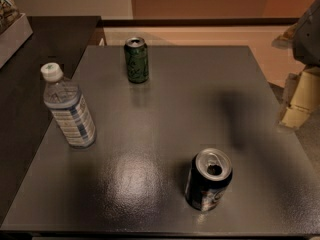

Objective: Move pepsi can near green can

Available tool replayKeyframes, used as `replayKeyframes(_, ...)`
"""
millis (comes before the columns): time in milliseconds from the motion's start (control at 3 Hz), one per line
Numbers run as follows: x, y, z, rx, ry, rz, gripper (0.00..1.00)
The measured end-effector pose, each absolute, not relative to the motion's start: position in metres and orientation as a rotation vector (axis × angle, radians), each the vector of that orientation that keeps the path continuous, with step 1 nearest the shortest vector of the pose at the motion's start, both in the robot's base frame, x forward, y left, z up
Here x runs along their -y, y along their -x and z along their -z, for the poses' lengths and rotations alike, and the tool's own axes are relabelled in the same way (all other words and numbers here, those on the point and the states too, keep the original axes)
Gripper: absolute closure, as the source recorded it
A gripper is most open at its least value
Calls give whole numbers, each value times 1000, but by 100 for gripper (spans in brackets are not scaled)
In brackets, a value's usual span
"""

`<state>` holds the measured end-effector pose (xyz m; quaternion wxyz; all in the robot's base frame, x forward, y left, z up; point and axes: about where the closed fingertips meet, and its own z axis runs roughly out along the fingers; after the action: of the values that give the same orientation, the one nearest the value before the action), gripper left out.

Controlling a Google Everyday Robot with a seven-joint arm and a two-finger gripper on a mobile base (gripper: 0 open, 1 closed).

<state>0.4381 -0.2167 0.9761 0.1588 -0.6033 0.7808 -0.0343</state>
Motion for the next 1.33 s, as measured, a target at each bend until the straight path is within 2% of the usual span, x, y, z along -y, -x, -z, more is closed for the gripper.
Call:
replayKeyframes(667,213,-435,-974,-2194,1729,82,0)
replayKeyframes(1333,190,-405,-953,-2076,1763,-103,0)
